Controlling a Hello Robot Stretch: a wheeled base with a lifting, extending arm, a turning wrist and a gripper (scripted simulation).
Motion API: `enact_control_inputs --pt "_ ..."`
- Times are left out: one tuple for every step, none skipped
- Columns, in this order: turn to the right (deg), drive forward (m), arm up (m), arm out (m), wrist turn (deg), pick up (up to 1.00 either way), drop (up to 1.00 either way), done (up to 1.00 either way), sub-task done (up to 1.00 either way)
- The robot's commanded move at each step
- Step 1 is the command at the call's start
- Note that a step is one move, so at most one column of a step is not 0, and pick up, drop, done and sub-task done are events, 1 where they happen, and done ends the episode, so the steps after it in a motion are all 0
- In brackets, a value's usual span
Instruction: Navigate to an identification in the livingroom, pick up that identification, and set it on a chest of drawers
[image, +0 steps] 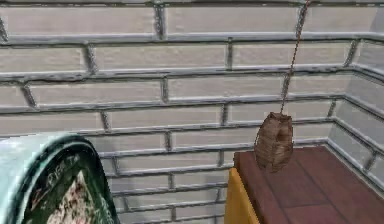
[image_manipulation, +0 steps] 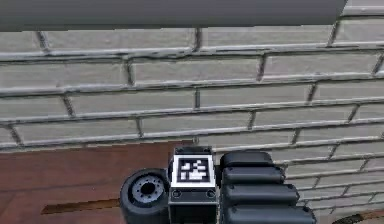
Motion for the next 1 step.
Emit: enact_control_inputs --pt "-9.0 0.0 0.0 0.0 0.0 0.0 0.0 0.0 0.0"
